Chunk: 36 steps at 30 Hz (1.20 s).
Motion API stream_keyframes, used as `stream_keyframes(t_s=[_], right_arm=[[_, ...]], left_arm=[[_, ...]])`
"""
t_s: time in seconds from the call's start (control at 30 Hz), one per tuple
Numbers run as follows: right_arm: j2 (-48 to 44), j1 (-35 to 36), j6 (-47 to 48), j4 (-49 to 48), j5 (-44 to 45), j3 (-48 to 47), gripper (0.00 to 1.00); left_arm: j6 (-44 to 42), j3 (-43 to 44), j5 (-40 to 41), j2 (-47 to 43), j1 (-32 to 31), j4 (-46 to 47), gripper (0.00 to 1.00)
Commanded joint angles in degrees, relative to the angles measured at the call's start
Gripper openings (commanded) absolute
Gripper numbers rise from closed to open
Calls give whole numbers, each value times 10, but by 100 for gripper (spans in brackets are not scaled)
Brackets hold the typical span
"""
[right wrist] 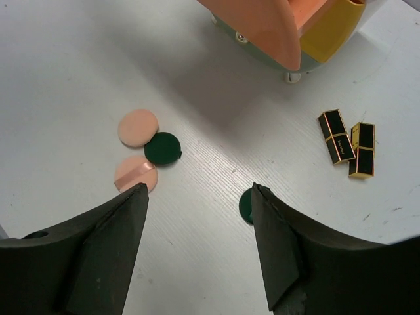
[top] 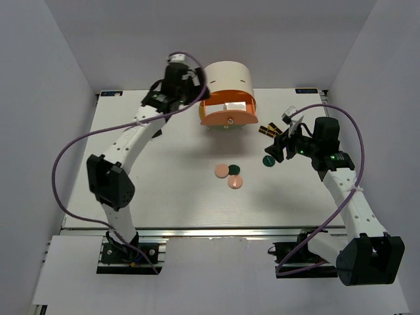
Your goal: Organize the makeup
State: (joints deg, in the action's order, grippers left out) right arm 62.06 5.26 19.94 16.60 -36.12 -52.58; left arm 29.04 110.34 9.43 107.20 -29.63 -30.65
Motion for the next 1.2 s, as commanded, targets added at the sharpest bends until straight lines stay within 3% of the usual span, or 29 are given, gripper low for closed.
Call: stream_keyframes(t_s=[0.0,0.1,0.33,0.7,1.17], right_arm=[[-12,-2,7,-6,1,10,70],[-12,-2,8,-10,1,14,72],[-6,-2,7,-14,2,21,73],[3,-2,7,-17,7,23,74],[21,-2,15,-12,15,7,75]], left_arm=[[65,-120,-61,-89,90,-5,98],[62,-178,-66,-119,140,-21,98],[57,-203,19,-43,202,-121,98],[15,-94,51,119,225,-113,98],[5,-12,74,220,229,-108,98]])
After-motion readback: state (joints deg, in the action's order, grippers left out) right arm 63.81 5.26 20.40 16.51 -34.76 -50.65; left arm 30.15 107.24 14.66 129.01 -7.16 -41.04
